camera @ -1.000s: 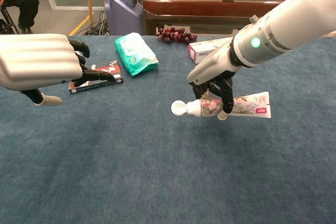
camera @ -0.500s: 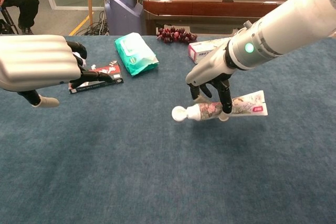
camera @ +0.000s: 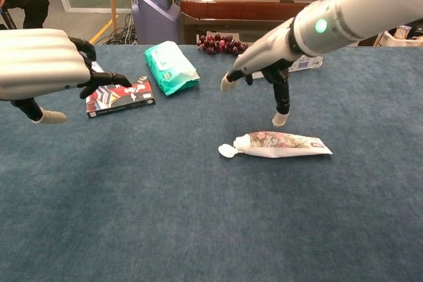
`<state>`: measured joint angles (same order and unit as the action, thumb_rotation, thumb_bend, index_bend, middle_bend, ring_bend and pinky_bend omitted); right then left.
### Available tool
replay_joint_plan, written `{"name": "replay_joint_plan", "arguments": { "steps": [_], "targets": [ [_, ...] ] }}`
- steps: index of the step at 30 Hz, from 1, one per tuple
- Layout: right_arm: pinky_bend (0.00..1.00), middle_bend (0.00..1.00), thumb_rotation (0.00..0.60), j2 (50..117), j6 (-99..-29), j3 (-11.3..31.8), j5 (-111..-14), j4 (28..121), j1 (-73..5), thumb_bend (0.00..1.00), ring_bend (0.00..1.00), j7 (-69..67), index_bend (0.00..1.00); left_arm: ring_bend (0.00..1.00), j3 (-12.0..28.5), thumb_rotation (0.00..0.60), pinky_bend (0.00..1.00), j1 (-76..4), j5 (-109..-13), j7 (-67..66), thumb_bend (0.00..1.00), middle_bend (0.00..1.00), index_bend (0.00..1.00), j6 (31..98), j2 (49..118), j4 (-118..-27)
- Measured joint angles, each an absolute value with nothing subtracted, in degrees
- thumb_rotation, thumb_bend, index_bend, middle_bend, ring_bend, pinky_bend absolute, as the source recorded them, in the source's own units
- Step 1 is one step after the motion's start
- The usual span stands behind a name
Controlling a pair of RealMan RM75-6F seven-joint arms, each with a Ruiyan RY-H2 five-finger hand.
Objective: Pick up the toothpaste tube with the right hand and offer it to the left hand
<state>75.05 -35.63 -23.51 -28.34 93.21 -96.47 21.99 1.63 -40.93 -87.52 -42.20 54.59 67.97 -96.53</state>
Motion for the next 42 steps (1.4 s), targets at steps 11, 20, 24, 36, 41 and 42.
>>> {"name": "replay_joint_plan", "arguments": {
  "steps": [11,20,24,36,41,42],
  "targets": [
    [0.32,0.24,0.577,62.5,-52.1,-22.2,-36.6,101.3,-81.4,0.22,0.26,16.1,0.0,0.44,5.2,0.6,0.17,-34.5,-76.8,-27.9,0.22,0.45,0.13,62.5,67.4,-96.8],
    [0.38,0.31,0.6,57.7,-67.4,-21.9,-47.6,103.3,-62.5,0.22,0.31,10.6,0.09,0.43,6.1,0.6,0.17,-27.7,-75.1,-17.5,0.22,0.45,0.13,71.6,68.0,-95.0],
    [0.38,0.34,0.6,57.0,-74.7,-21.5,-52.0,103.2,-54.1,0.22,0.31,8.7,0.14,0.43,5.9,0.6,0.17,-24.4,-74.8,-14.1,0.22,0.45,0.16,74.6,68.0,-94.8],
    [0.38,0.34,0.6,58.2,-95.4,-18.2,-62.9,101.3,-30.4,0.22,0.31,6.4,0.18,0.42,3.4,0.6,0.17,-16.1,-77.8,-13.0,0.22,0.44,0.17,84.8,67.1,-97.3],
    [0.38,0.34,0.6,58.6,-97.8,-16.4,-66.2,100.6,-23.9,0.22,0.31,5.8,0.18,0.42,2.3,0.6,0.17,-13.0,-78.3,-14.8,0.22,0.44,0.17,87.5,66.7,-99.4],
    [0.38,0.34,0.6,58.7,-98.1,-15.9,-66.7,100.5,-23.0,0.22,0.31,5.8,0.19,0.42,2.1,0.6,0.17,-12.6,-78.4,-15.0,0.22,0.44,0.17,87.8,66.7,-99.5]
  ]
}}
